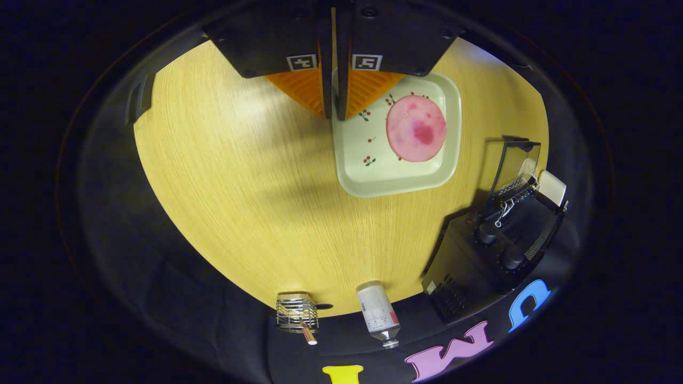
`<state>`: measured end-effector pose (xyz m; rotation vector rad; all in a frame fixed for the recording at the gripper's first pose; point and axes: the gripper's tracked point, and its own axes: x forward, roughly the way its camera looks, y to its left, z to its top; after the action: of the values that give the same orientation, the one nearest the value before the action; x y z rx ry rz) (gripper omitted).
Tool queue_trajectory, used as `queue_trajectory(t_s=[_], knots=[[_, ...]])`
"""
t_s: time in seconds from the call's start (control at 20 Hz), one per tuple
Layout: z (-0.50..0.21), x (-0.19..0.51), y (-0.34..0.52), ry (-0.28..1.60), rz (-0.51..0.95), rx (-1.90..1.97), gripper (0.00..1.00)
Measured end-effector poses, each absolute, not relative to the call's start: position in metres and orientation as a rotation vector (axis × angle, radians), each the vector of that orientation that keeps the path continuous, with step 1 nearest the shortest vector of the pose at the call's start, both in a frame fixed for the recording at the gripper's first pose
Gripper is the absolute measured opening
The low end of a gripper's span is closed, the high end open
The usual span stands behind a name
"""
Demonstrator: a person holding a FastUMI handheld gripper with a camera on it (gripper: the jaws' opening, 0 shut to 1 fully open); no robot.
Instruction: Open the toaster oven, put the food inside, and close the toaster oven door.
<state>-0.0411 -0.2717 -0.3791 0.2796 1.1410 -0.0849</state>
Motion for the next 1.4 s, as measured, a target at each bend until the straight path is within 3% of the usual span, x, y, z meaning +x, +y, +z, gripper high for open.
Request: queue_trajectory(t_s=[0.35, 0.8, 1.1, 1.4], knots=[[-0.381, -0.044, -0.245, 1.154, -0.138, 0.553, 0.06], [-0.329, -0.041, -0.247, 0.95, -0.361, 0.923, 0.06], [-0.288, -0.053, -0.227, 0.839, -0.397, 0.977, 0.06], [-0.258, -0.055, -0.162, 0.793, -0.336, 1.04, 0.06]])
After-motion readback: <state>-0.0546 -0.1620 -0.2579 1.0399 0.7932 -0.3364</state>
